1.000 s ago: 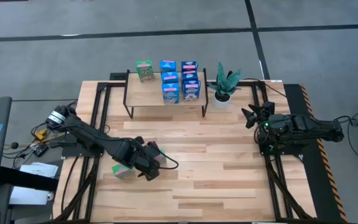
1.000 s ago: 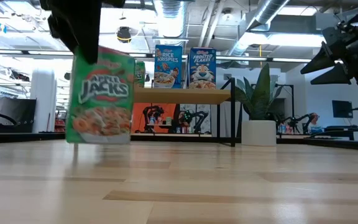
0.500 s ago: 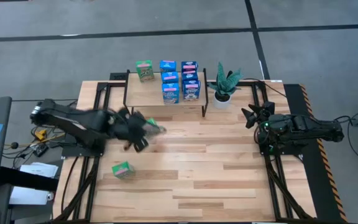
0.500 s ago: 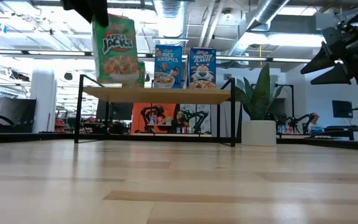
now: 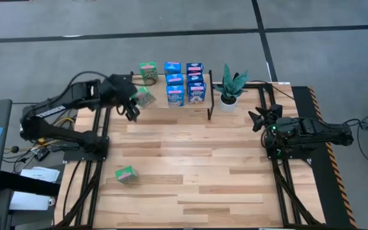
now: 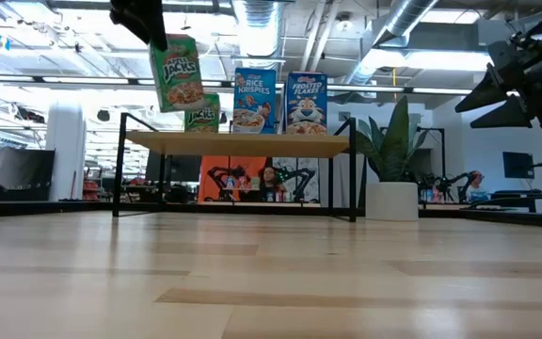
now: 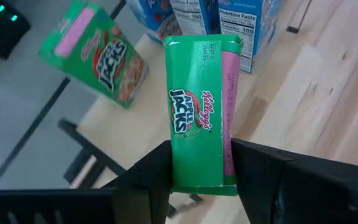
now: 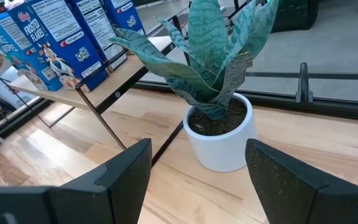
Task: Stack cereal on shelf
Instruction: Put the right green cereal box on the shelf aligned with the other green cereal box, then put the green cereal box on the shelf aligned with the other green cereal boxes
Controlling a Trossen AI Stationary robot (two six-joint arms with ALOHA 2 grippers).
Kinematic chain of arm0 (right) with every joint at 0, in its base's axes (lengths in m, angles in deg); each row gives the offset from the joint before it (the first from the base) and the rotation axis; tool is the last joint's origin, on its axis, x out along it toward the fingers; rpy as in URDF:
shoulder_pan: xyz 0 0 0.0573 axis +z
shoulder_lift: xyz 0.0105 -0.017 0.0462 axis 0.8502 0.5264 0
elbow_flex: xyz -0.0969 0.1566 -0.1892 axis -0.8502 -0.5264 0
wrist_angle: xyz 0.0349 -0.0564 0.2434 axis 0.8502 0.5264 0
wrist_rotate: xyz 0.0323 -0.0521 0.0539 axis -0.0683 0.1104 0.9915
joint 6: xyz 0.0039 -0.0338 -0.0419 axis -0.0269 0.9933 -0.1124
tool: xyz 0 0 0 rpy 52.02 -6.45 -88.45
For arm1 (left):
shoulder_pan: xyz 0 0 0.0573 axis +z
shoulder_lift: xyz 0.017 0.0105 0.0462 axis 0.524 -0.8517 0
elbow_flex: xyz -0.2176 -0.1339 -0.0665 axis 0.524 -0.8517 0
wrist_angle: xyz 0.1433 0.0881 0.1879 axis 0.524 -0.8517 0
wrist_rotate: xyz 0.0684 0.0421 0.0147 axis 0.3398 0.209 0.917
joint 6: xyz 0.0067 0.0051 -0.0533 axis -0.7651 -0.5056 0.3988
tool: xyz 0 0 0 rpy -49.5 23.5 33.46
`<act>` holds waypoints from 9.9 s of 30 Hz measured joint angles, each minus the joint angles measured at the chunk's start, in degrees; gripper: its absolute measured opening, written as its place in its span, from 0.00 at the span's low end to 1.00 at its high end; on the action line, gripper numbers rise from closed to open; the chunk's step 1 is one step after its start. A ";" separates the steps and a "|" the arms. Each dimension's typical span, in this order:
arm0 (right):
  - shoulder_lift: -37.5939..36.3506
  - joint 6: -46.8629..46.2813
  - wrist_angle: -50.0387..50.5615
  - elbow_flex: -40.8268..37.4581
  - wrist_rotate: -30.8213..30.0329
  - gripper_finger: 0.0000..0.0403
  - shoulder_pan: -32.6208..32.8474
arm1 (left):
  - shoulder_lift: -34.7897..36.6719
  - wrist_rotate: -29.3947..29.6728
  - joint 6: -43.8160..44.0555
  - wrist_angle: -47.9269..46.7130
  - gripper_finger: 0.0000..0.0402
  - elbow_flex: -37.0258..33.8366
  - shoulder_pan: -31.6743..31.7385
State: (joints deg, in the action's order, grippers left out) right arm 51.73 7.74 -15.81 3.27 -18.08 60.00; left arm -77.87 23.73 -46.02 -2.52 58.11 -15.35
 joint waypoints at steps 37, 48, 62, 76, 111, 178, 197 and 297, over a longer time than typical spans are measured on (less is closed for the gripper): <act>0.00 0.00 0.12 0.00 -0.45 0.71 -0.02 | -11.89 -19.85 -39.57 10.00 0.33 4.46 25.56; 0.00 0.01 0.11 -0.02 -0.48 0.71 -0.02 | -11.85 -19.99 -37.36 6.50 0.33 9.38 25.11; 0.01 0.02 0.11 0.00 -0.46 0.71 -0.02 | -12.97 -20.59 -34.81 3.50 0.46 9.33 24.35; 0.00 0.02 0.06 -0.01 -0.45 0.71 -0.03 | -17.01 -11.74 -36.06 3.62 0.56 9.36 23.22; 0.00 0.01 -0.03 0.00 -0.43 0.71 -0.04 | -2.48 -9.22 -1.04 0.61 0.31 0.20 11.73; 0.01 0.00 -0.20 -0.01 -0.41 0.71 -0.02 | -5.25 -41.35 21.88 9.53 0.39 -6.80 -7.50; 0.00 0.02 -0.42 0.00 -0.02 0.71 -0.02 | -8.89 -16.01 52.02 3.21 0.43 -6.84 -48.01; 0.00 0.04 0.04 0.00 -0.43 0.71 -0.04 | -8.10 -9.99 51.85 -3.49 0.35 -11.19 -44.91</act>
State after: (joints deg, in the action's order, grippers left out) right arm 51.73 7.79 -15.77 3.26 -18.51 59.95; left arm -85.97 13.74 5.82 -6.01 46.92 -60.25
